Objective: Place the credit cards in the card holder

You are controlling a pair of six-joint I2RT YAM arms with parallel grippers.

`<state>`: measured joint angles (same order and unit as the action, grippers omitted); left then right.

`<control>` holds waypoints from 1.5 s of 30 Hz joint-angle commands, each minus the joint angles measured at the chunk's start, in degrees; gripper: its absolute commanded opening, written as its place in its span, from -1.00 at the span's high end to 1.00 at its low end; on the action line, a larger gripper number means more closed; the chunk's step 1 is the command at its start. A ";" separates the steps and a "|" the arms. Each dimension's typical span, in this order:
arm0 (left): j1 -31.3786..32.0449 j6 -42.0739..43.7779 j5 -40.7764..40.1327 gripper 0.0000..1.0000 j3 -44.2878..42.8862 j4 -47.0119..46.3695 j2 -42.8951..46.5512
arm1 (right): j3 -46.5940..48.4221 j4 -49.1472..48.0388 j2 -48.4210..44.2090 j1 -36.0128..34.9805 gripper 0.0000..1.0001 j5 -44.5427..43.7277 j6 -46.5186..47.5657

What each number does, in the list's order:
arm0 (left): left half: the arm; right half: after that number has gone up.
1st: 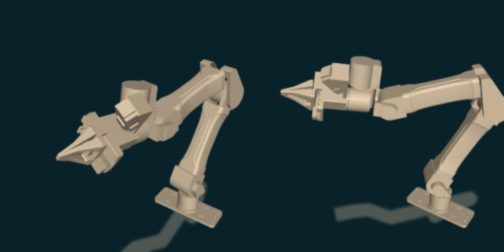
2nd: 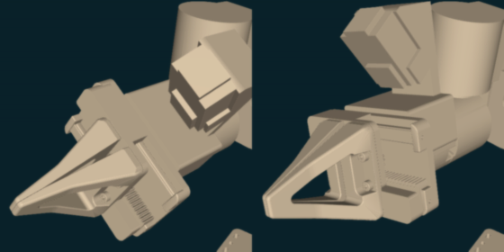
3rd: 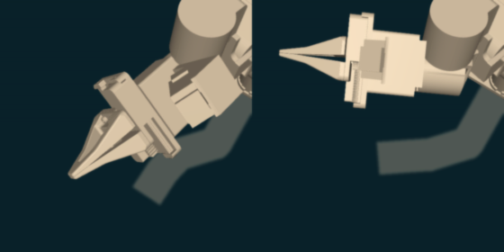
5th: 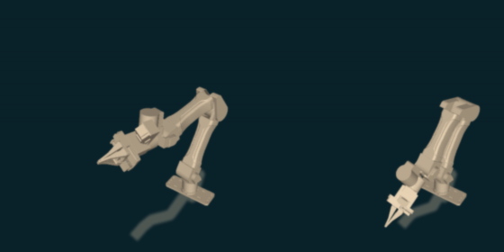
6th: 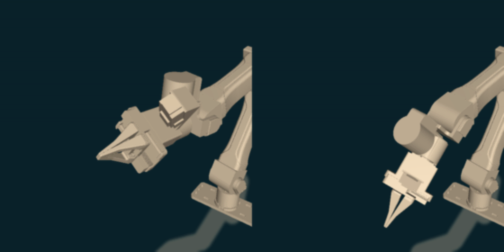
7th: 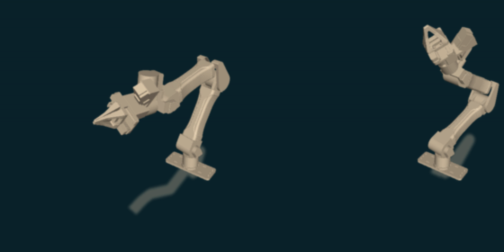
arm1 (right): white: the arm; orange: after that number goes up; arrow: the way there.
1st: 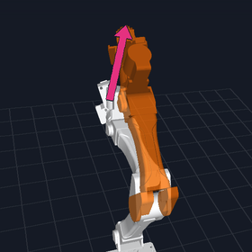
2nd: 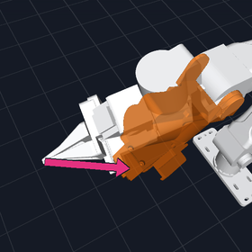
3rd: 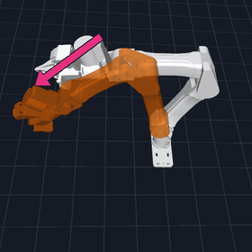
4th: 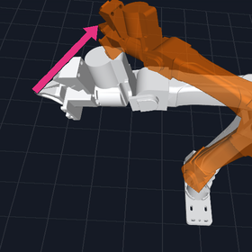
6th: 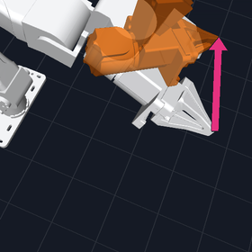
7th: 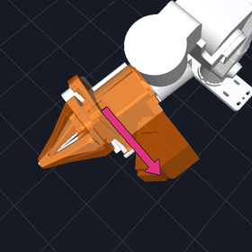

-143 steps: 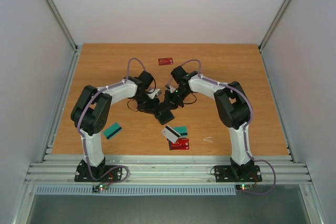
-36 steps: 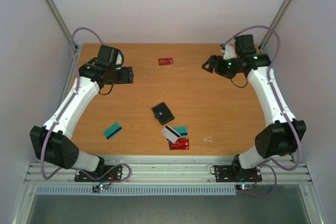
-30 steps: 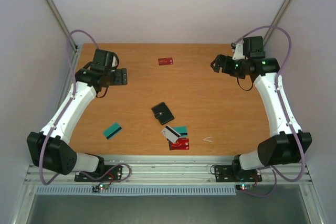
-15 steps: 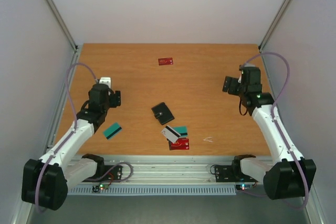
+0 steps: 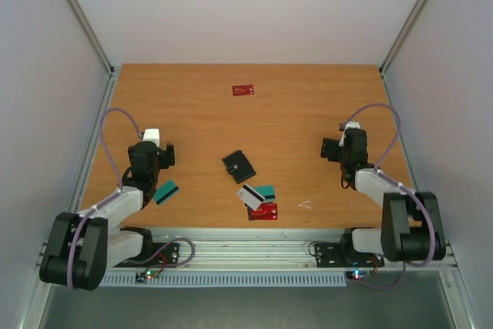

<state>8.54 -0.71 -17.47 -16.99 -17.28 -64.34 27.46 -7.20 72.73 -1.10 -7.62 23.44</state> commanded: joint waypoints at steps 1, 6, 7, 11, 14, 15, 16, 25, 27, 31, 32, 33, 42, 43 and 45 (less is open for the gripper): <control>-3.47 -0.01 4.66 -0.88 -2.36 -14.30 -4.74 | -0.40 -21.14 7.54 3.01 -0.97 8.01 2.48; -7.55 -0.38 10.13 -0.91 -1.18 -28.49 -11.25 | 1.38 -29.28 15.34 5.36 -0.97 15.32 2.20; -7.80 -0.48 10.93 -0.92 -1.34 -29.70 -12.12 | 0.65 -32.01 16.51 5.56 -0.97 16.00 2.32; -12.06 -3.03 14.38 -0.92 -3.03 -28.09 -13.52 | -3.82 -39.82 17.78 5.59 -0.97 19.13 3.50; -12.34 -4.49 16.96 -0.94 0.81 -44.16 -21.87 | -3.90 -40.64 17.86 5.67 -0.97 21.17 4.28; -12.32 -3.53 19.89 -0.98 0.73 -47.17 -24.63 | -4.27 -42.33 18.48 5.70 -0.97 21.32 4.07; -12.35 -2.94 21.64 -0.99 -0.32 -47.52 -26.19 | -4.26 -42.40 18.40 5.68 -0.97 21.11 4.17; -11.20 -0.70 21.40 -0.99 -4.96 -36.73 -25.27 | -3.73 -41.11 18.24 5.67 -0.97 17.72 3.02; -11.04 -0.20 23.36 -0.99 -5.61 -35.10 -25.07 | -3.73 -41.14 18.24 5.67 -0.97 17.72 3.09; -10.72 0.53 23.54 -0.99 -5.86 -34.82 -25.20 | -3.64 -41.07 18.28 5.67 -0.97 17.72 2.97; -10.73 0.53 23.54 -0.99 -5.86 -34.81 -25.16 | -3.64 -41.05 18.32 5.67 -0.97 17.72 2.97; -10.67 0.53 23.54 -0.99 -5.86 -34.77 -25.22 | -3.64 -41.06 18.34 5.67 -0.97 17.72 2.99; -10.69 0.53 23.54 -0.99 -5.84 -34.81 -25.14 | -3.58 -41.00 18.35 5.67 -0.97 17.72 3.02; -10.66 0.53 23.54 -0.99 -5.86 -34.78 -25.16 | -3.42 -40.71 18.43 5.67 -0.97 17.72 3.04; -10.70 0.53 23.54 -0.99 -5.85 -34.77 -25.14 | -3.21 -40.48 18.58 5.67 -0.97 17.72 2.99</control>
<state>-2.37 -1.21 5.80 -21.74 -49.30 -89.62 23.53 -45.67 90.94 4.19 10.94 26.20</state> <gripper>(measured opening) 0.995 0.986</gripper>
